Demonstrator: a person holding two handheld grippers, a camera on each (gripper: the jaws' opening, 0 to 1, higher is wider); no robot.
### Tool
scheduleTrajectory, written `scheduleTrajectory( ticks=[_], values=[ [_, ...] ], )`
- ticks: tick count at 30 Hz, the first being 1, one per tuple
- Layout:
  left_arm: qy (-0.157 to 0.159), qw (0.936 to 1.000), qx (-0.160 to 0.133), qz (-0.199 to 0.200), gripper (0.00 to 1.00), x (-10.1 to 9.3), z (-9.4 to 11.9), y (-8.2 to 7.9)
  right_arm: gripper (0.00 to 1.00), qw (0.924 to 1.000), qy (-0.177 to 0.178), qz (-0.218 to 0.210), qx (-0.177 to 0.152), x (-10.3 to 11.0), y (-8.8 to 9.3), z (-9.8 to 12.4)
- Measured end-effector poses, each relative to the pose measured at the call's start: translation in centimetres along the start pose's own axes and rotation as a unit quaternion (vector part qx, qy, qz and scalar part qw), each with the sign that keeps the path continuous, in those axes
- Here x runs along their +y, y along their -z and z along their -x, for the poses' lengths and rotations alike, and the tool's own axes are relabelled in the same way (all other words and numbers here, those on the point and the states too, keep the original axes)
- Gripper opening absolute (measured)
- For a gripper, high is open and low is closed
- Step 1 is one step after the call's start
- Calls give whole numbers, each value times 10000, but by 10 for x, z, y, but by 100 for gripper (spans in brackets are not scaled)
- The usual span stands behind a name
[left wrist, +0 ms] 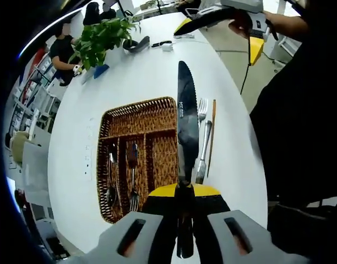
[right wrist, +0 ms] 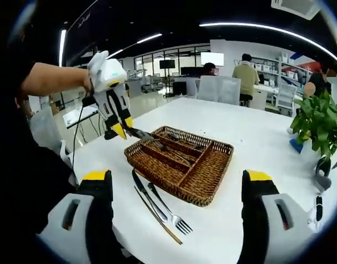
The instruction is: Arrange the knives, forks, and spoons in their matching storage slots by inserting each utensil handle-first until every utensil is classified and aligned in the correct compartment
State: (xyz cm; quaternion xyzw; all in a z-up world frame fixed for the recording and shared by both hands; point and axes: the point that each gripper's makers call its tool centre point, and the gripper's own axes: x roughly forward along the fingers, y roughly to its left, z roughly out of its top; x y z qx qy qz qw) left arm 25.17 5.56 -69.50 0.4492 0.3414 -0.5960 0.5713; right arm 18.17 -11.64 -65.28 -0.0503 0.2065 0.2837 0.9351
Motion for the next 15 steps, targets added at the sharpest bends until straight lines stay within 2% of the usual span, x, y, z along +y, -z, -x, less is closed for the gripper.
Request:
scheduleTrajectory(
  ticks=[9, 15],
  values=[
    [-116, 9998, 82, -158, 5, 34, 7, -3, 100, 9996, 192, -164, -88, -13, -2, 7],
    [-132, 9998, 54, -118, 6, 47, 7, -5, 100, 9995, 263, -152, -91, -18, -3, 11]
  ],
)
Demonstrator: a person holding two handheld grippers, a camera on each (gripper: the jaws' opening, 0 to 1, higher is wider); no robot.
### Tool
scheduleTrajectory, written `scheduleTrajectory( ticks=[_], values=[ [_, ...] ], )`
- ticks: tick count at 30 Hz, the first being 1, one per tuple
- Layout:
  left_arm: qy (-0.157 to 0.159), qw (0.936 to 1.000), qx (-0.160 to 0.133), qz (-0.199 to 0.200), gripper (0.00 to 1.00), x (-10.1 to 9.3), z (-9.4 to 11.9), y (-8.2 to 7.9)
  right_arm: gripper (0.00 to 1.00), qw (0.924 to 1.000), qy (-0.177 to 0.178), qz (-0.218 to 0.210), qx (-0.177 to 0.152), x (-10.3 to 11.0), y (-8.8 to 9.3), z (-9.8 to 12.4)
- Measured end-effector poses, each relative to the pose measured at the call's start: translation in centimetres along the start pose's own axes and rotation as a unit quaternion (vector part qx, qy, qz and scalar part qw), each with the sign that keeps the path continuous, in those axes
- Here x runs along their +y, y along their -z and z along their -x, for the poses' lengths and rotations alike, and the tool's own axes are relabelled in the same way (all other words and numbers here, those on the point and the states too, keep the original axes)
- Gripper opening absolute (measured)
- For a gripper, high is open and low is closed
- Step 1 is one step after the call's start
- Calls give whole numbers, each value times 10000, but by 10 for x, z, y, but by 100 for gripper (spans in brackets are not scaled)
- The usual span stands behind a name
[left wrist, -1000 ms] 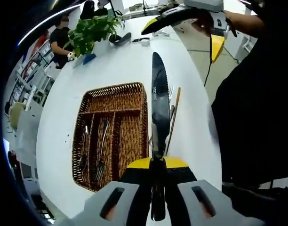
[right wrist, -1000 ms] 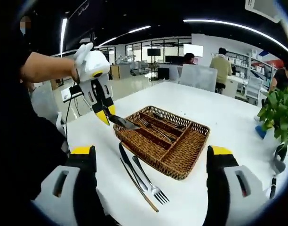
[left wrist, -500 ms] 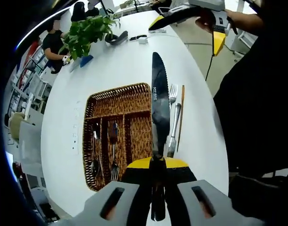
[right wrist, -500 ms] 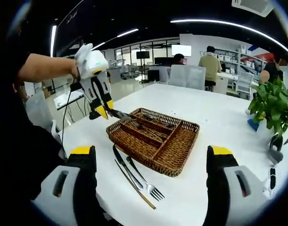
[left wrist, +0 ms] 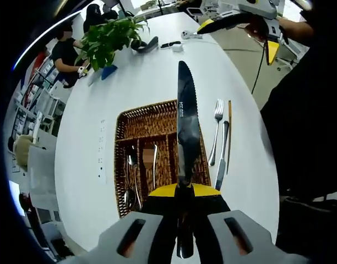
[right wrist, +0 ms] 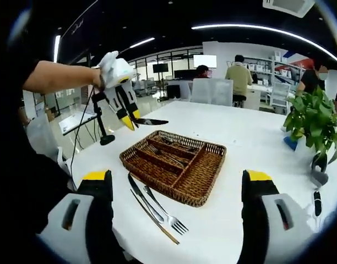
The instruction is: Arrange the knives, forks, and spoons in their matching storage slots by inserting each utensil handle-first until every utensil is classified and aligned in the correct compartment
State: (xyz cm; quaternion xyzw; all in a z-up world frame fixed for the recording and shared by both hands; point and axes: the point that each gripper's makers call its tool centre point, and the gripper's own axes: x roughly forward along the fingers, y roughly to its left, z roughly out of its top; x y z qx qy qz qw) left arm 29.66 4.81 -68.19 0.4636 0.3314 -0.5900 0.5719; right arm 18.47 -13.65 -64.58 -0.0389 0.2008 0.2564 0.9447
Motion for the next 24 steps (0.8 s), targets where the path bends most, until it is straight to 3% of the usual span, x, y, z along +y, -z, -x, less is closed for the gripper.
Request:
scheduleTrajectory(
  ticks=[13, 24],
  values=[
    [-122, 9999, 26, 119, 6, 30, 8, 9, 100, 10000, 67, -7, 37, -7, 1, 5],
    [-136, 9998, 40, 112, 6, 53, 32, 4, 100, 10000, 75, -24, -42, -9, -5, 7]
  ],
)
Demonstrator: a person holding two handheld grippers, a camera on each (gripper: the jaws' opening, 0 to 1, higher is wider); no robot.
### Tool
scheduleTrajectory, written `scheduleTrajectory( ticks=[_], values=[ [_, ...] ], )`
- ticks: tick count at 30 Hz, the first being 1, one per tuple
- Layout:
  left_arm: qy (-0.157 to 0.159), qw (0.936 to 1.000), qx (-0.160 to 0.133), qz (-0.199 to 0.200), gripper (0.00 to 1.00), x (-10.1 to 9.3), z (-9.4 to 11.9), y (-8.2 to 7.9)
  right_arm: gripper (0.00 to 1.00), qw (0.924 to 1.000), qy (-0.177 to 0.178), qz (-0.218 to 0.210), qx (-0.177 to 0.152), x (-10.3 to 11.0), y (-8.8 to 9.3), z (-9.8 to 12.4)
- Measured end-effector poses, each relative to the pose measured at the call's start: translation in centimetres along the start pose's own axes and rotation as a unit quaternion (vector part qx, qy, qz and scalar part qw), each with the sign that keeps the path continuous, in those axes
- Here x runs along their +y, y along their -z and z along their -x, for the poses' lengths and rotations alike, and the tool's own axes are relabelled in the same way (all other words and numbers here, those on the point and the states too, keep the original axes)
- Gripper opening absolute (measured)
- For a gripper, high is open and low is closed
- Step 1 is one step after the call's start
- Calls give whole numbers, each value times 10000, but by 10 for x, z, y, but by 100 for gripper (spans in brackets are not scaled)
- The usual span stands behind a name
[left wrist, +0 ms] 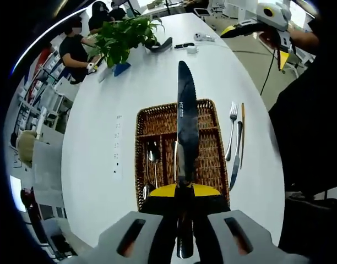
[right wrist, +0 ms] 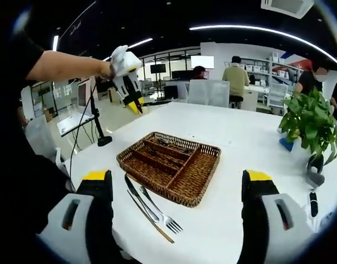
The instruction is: Arrange the knives, forks, and spoons in their matching storage slots by inserting each utensil handle-first until every utensil is classified and aligned in the correct compartment
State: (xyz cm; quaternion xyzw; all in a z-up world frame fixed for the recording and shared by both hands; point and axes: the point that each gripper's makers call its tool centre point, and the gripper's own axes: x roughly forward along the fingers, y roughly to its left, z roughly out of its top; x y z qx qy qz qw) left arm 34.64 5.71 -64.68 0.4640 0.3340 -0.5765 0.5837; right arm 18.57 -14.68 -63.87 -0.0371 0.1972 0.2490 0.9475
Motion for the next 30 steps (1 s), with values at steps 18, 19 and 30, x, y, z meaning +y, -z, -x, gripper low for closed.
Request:
scheduleTrajectory(
  ticks=[18, 19, 30],
  values=[
    [156, 9997, 192, 57, 6, -7, -23, 13, 100, 9999, 97, -107, 23, 3, 8, 5],
    [162, 9997, 196, 60, 6, -8, -24, 14, 100, 9999, 104, -112, 25, 3, 9, 5],
    [169, 9994, 292, 32, 6, -15, -53, 24, 100, 9997, 150, -175, 81, 6, 16, 9]
  ],
)
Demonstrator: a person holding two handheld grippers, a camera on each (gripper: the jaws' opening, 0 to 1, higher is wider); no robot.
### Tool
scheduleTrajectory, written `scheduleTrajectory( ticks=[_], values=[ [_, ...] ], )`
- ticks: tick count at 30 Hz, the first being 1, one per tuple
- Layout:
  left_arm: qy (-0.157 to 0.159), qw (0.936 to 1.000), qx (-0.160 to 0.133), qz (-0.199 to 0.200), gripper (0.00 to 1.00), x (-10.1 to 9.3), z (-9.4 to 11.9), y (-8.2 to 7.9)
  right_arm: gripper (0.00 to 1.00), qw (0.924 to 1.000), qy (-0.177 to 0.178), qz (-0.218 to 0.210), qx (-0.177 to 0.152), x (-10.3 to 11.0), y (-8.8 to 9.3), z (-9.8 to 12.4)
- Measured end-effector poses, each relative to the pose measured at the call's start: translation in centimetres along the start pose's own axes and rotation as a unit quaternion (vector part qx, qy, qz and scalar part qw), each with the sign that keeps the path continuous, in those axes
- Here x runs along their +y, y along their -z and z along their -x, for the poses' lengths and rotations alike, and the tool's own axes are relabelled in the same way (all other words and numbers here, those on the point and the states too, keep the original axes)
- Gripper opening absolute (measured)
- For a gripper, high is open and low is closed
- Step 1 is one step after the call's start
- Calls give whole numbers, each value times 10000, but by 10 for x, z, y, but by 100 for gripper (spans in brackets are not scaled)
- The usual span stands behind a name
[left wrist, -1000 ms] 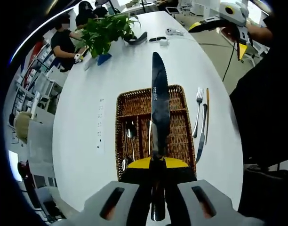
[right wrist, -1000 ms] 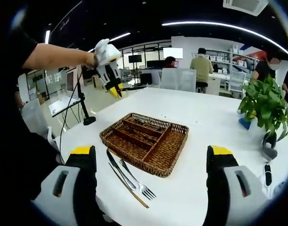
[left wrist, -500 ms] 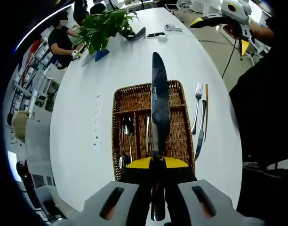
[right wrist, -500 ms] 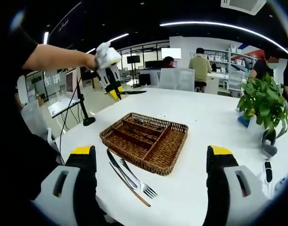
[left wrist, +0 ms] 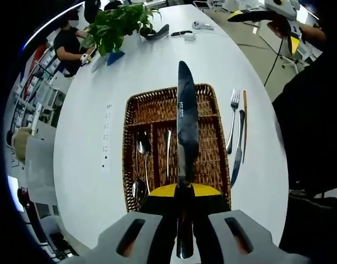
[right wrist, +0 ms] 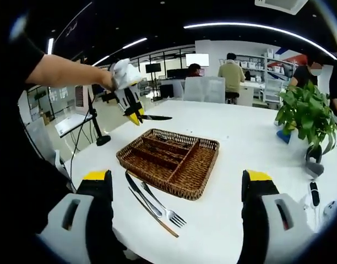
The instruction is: Arrange the knives, forks, and spoons in their matching storage slots by inserting each utensil handle-first until every utensil is classified and aligned in the correct compartment
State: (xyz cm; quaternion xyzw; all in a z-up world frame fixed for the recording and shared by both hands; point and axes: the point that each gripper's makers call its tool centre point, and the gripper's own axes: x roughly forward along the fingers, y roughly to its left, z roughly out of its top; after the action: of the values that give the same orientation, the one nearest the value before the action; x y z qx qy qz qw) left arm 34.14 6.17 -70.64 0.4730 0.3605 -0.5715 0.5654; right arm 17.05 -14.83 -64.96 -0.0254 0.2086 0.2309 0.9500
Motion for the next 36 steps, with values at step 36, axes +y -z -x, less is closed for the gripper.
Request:
scheduleTrajectory(
  ticks=[36],
  values=[
    [219, 9984, 270, 442, 6, -32, -96, 37, 100, 9998, 28, 182, 74, -1, 0, 2]
  ],
)
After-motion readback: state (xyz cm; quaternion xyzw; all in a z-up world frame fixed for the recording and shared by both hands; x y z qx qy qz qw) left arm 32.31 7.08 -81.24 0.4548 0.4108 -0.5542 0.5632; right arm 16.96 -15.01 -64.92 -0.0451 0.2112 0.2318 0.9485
